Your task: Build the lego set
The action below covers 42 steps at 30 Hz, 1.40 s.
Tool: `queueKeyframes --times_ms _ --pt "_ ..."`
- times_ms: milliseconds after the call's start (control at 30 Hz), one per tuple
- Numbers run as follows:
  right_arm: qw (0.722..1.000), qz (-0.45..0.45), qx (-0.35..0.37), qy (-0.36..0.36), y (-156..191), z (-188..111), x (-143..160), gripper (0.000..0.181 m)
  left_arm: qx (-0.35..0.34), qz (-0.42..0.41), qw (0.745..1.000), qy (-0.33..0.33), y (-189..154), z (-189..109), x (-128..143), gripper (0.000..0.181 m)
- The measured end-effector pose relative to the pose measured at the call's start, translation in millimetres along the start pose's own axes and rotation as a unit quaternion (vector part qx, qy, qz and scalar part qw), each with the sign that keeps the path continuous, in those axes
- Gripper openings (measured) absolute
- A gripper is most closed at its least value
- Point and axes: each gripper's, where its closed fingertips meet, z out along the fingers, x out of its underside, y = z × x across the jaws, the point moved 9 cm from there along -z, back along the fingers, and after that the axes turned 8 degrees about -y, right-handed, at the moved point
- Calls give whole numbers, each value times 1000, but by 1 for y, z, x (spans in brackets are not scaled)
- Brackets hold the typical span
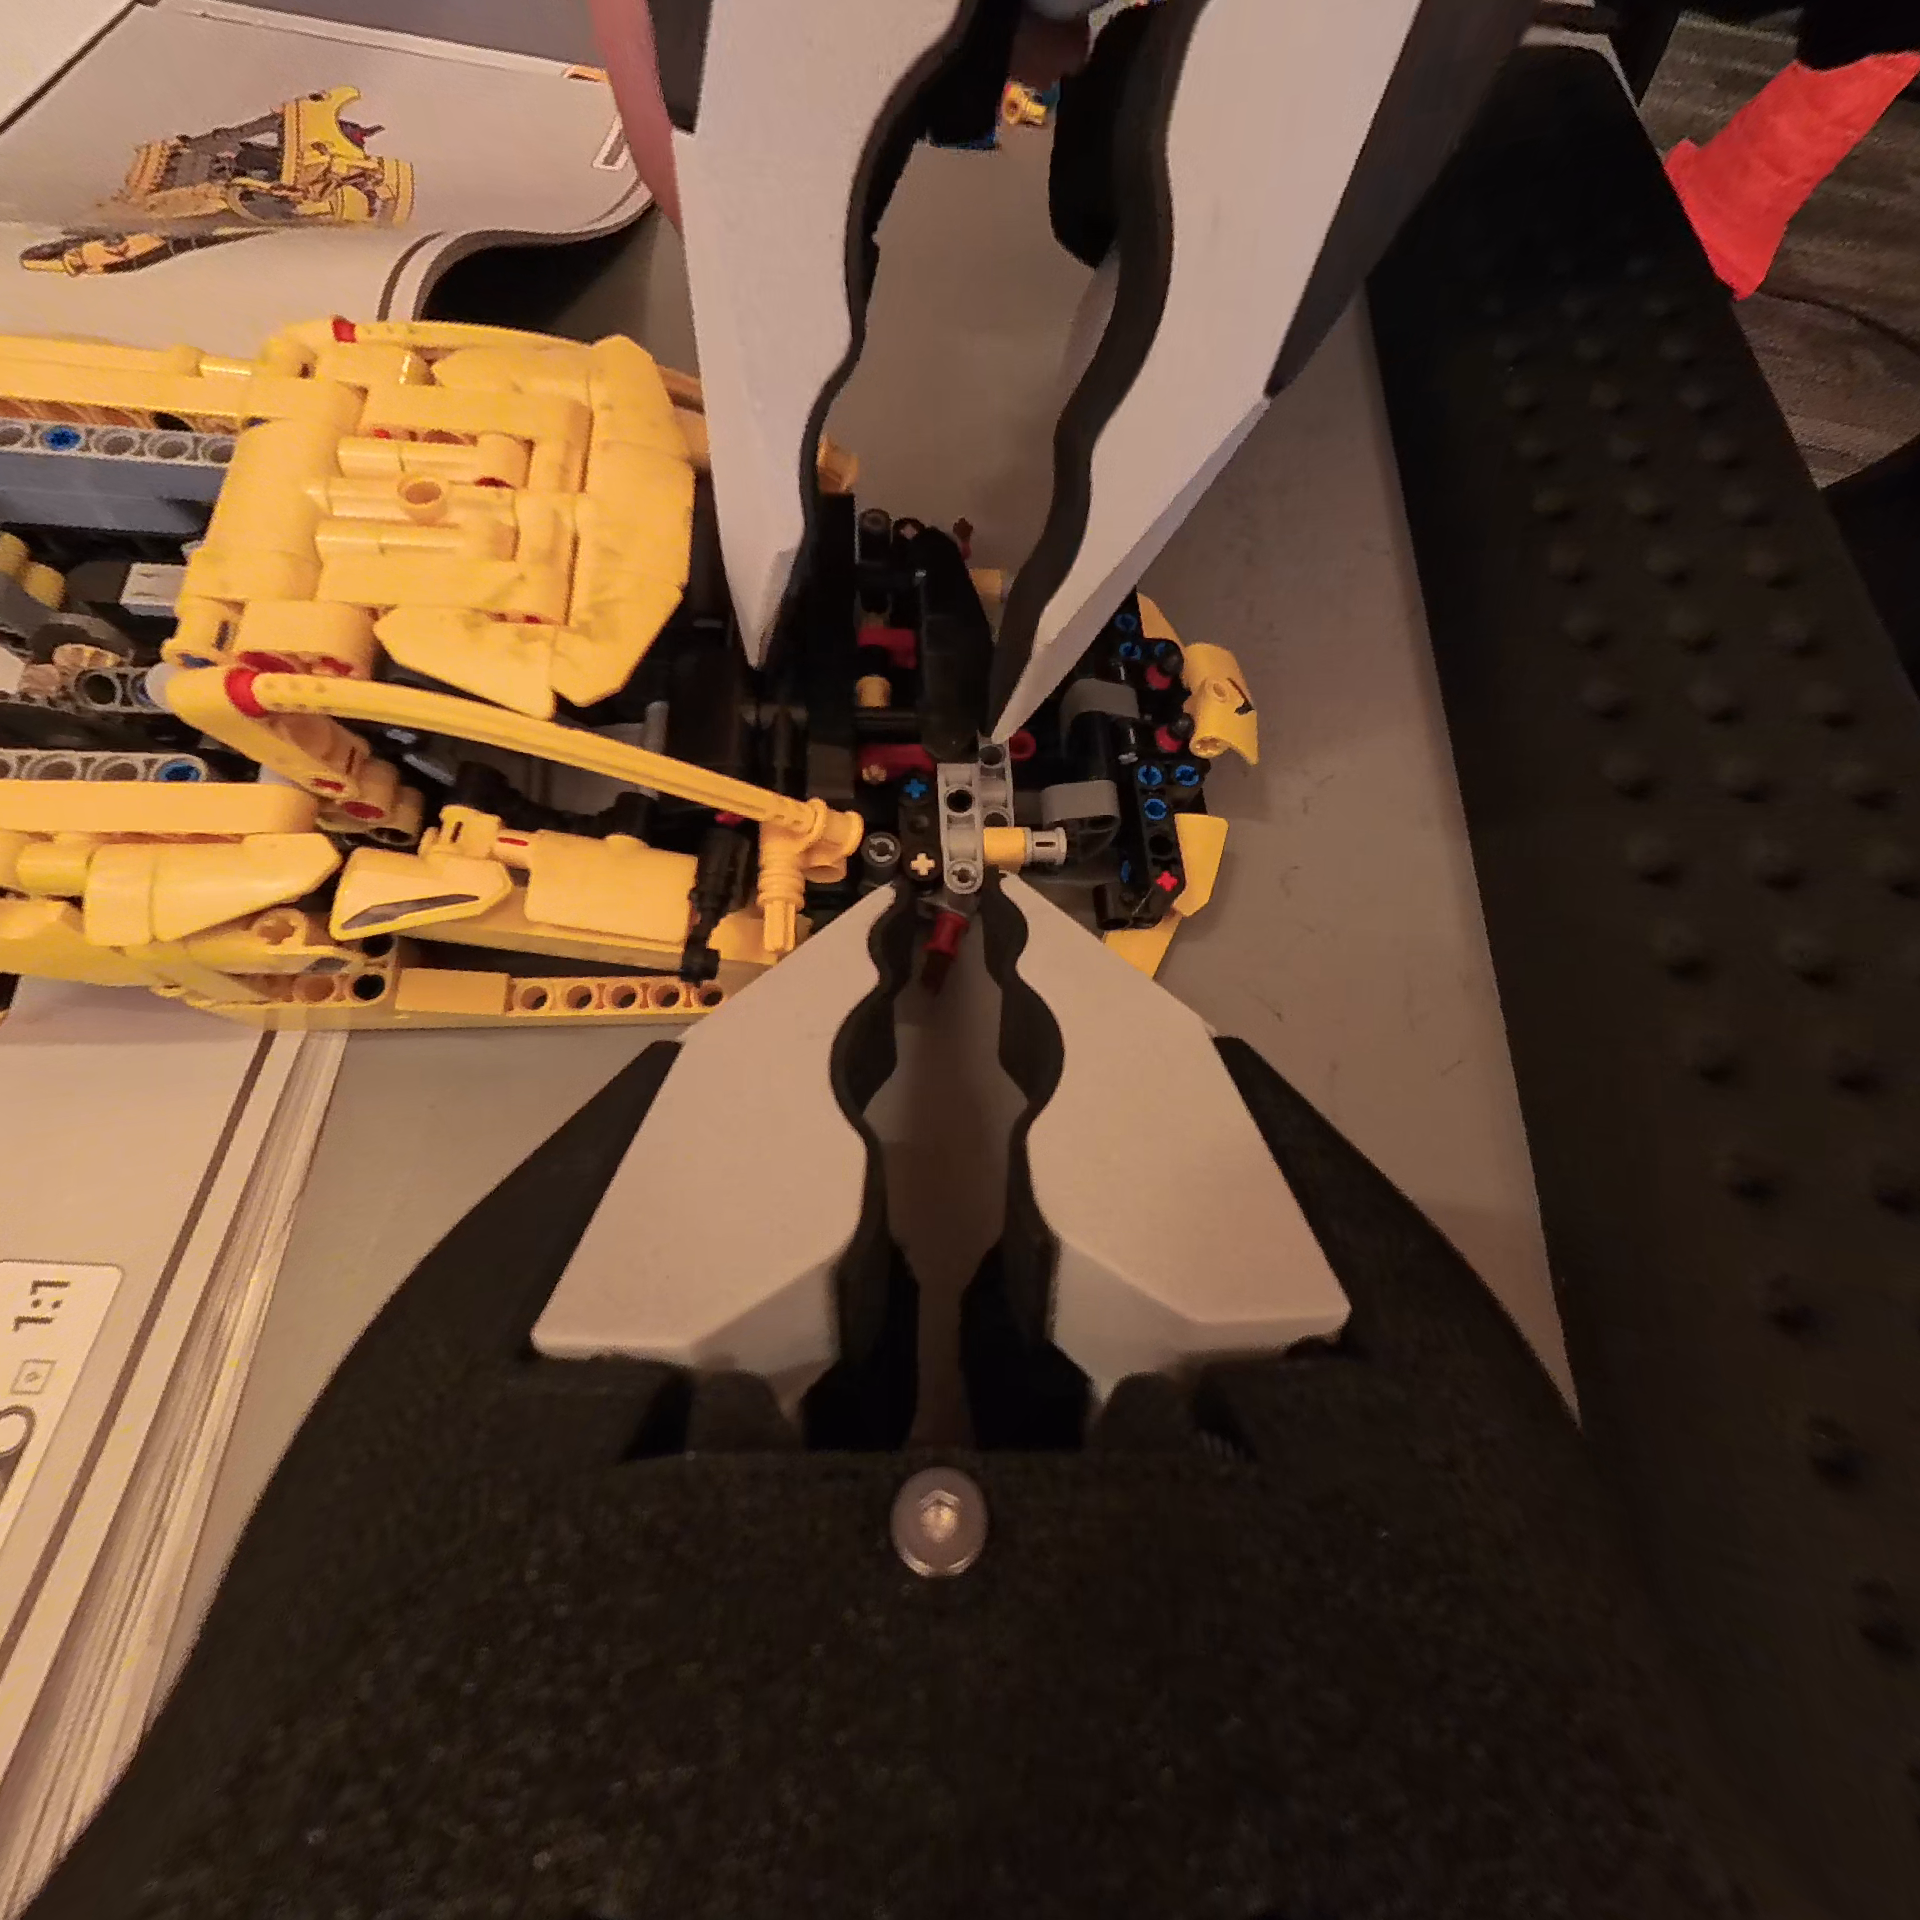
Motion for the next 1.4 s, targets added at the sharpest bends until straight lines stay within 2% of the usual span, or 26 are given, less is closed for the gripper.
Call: queueKeyframes --times_ms 300,733,900,1000,1033,1133,1267,1400 --pt "998 49 -32 -9 -7 -2 1 36 1 1 1000 0 0 0 0 12" --pt "1000 -23 18 9 2 0 -2 34 0 -2 1000 -1 0 1 0 12" --pt "999 -35 19 7 3 0 -2 33 1 -3 1000 -1 0 1 0 12" --pt "1000 9 2 -4 0 -2 0 34 7 -4 1000 0 -1 1 0 12" --pt "1000 13 -3 1 0 -3 0 35 19 -2 1000 0 -3 1 0 5" --pt "999 -26 2 23 2 -13 3 46 20 -3 1000 1 -2 1 0 5" --pt "999 -18 -8 30 -2 -24 11 44 18 0 1000 0 -3 1 0 5" --pt "999 -2 -20 38 -8 -21 17 38 18 0 1000 1 -3 1 0 5"
